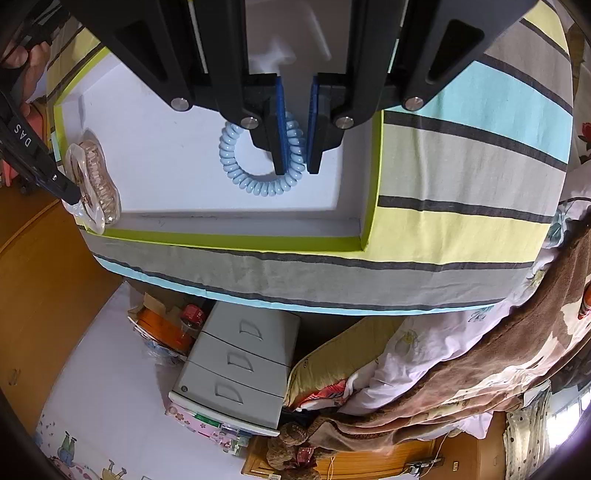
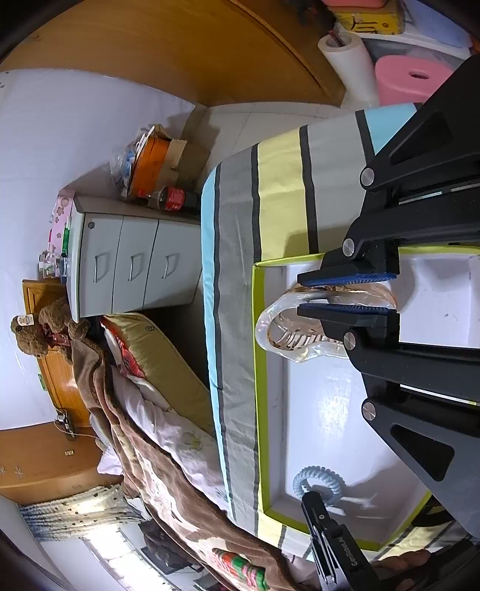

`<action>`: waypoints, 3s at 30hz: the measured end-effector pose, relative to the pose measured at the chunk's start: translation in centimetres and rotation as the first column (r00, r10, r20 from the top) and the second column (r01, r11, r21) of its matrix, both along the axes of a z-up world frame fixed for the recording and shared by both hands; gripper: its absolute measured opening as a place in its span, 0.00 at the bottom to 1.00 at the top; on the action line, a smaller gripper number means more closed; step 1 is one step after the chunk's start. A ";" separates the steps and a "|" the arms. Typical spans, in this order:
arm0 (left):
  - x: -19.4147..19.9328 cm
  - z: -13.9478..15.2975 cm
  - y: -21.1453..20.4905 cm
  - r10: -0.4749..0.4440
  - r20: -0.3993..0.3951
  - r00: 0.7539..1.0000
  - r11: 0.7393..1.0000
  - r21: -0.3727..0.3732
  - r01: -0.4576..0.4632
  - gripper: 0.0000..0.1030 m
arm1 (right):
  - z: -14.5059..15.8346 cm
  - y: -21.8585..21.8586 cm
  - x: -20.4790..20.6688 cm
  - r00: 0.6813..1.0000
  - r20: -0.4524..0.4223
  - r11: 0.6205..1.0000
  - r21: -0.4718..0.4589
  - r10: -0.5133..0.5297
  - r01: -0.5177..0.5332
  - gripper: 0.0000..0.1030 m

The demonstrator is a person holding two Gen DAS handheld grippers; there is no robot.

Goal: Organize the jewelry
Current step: 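Carry both items into the green box lid and open both grippers, then move both tools back toward the remaining jewelry on the bed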

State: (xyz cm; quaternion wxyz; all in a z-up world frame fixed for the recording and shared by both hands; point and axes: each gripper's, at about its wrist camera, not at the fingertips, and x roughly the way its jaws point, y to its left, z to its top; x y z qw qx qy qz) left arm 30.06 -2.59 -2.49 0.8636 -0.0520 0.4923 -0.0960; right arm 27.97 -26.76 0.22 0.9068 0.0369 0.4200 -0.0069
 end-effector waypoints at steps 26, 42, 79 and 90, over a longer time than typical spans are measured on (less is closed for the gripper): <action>-2.5 2.5 0.6 0.017 0.045 0.999 1.000 0.002 -0.017 0.43 | 2.5 -0.2 -3.0 0.997 0.072 1.000 0.012 -0.017 0.016 0.34; -11.3 6.2 2.4 -0.027 0.152 0.988 0.999 -0.015 0.029 0.47 | 4.0 0.2 -11.2 0.993 0.120 0.997 0.077 -0.024 0.015 0.38; -21.6 1.5 7.6 -0.029 0.108 0.994 0.996 -0.085 0.038 0.49 | -3.2 6.4 -17.5 0.998 -0.033 0.981 0.187 -0.051 0.057 0.42; -21.5 1.3 7.7 -0.021 0.095 0.995 0.995 -0.090 0.029 0.49 | -3.2 7.5 -17.5 1.000 -0.022 0.991 0.129 -0.013 0.016 0.15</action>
